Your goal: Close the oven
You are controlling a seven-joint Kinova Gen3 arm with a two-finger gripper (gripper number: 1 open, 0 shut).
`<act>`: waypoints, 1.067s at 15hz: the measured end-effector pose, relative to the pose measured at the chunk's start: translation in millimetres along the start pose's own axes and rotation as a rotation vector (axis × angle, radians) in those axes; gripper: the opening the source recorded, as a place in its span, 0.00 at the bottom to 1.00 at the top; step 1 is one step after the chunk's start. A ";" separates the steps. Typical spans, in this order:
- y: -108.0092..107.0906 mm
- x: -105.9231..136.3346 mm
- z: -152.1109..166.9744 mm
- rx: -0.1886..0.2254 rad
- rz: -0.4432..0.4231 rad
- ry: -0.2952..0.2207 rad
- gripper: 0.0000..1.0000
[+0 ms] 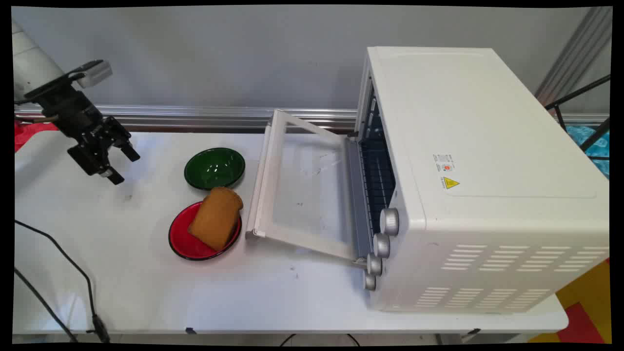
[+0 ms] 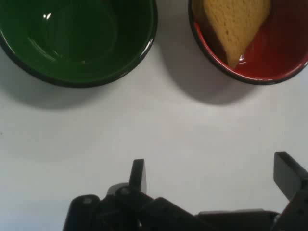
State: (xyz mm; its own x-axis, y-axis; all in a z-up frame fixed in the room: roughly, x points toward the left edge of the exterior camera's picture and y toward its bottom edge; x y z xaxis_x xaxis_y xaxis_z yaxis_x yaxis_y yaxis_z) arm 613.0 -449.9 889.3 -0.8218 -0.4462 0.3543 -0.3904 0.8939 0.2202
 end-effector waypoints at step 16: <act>-48.0 93.5 18.4 -0.013 0.090 0.319 1.00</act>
State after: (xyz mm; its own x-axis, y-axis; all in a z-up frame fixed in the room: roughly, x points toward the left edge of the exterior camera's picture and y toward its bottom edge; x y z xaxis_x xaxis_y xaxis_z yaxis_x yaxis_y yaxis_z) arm 547.2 -533.7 895.1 -0.6803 -0.3582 0.6395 -0.3152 0.9306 0.1859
